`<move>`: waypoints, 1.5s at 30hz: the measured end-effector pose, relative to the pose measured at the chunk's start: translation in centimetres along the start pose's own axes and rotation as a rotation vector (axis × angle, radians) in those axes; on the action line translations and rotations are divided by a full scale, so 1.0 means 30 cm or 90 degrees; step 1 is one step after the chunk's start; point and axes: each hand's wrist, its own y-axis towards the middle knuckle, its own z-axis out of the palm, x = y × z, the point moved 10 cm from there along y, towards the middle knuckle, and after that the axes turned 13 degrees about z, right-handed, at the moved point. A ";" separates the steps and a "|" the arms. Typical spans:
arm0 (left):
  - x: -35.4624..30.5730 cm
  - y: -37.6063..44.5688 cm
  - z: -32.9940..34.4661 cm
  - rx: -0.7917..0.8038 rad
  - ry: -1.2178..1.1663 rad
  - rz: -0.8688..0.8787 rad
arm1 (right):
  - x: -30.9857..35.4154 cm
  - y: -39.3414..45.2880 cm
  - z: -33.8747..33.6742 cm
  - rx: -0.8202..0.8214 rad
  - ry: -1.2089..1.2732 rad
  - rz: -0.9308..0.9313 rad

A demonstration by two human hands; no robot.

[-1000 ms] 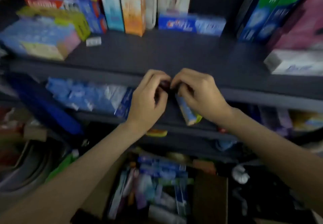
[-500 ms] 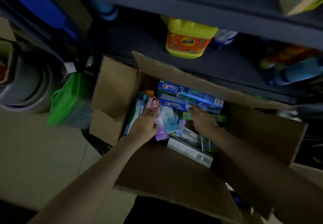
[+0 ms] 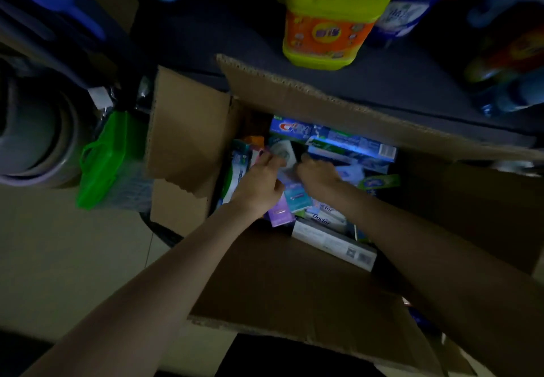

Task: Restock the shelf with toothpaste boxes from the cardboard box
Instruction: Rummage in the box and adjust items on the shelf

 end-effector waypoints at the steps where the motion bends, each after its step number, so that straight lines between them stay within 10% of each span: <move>1: -0.029 -0.003 -0.031 0.019 0.008 0.020 | 0.006 -0.038 -0.015 0.042 0.060 -0.043; 12: -0.612 -0.078 -0.748 0.263 -0.064 0.159 | -0.133 -0.703 -0.878 0.143 0.391 -0.125; 25: -1.106 -0.179 -1.592 -0.061 -0.174 0.276 | -0.534 -1.271 -1.581 -0.203 0.146 0.095; 31: -1.146 -0.088 -1.742 -0.287 -0.357 0.301 | -0.760 -1.315 -1.780 -0.357 0.695 0.014; 45: -1.264 0.324 -1.715 -0.325 0.147 0.228 | -1.012 -1.023 -1.911 -0.500 0.328 0.175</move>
